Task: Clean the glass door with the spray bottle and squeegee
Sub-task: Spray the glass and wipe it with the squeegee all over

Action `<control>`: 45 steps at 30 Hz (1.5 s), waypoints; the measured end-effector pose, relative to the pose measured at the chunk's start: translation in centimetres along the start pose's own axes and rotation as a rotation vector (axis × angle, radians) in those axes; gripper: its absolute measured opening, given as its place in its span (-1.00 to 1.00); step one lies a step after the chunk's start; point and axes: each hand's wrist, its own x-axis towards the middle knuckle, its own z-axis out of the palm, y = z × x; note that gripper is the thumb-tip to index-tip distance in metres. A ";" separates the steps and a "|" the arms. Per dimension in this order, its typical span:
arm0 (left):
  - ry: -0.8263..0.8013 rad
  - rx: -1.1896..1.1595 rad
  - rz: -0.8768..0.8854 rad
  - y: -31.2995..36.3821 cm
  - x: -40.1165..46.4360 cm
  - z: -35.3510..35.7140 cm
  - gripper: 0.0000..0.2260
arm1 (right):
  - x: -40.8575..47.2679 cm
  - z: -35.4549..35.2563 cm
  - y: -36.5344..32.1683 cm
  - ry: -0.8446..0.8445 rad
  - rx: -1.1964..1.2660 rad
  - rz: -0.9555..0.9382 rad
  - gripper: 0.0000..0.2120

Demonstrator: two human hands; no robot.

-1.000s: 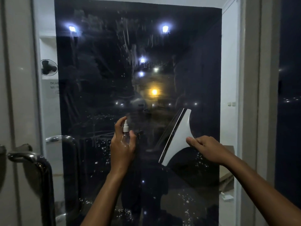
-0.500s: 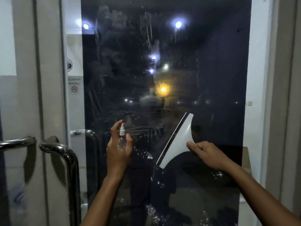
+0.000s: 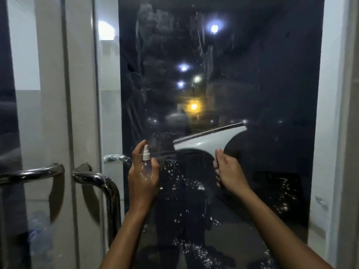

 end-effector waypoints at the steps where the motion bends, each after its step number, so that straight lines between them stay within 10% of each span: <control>1: -0.008 -0.008 0.001 0.0 0.0 -0.2 -0.57 | 0.6 1.1 -0.8 0.053 0.064 0.042 -0.51; 17: -0.151 -0.090 -0.057 -1.5 -2.8 -1.4 -0.53 | -6.8 6.6 5.5 0.206 0.074 0.283 -0.49; 21: -0.136 -0.090 -0.069 -1.5 -3.2 -1.3 -0.52 | -6.0 5.2 4.8 0.237 -0.175 0.017 -0.47; 27: -0.120 -0.100 -0.105 -0.5 -3.6 0.5 -0.53 | -1.2 4.3 -0.5 -0.240 -0.923 -0.217 -0.34; 37: -0.169 -0.125 -0.097 0.6 -5.1 4.6 -0.54 | 2.8 -13.5 5.0 -0.202 -1.127 0.150 -0.22; 45: -0.190 -0.120 -0.098 2.6 -6.4 7.6 -0.55 | 2.1 -19.3 6.9 -0.112 -1.134 0.096 -0.16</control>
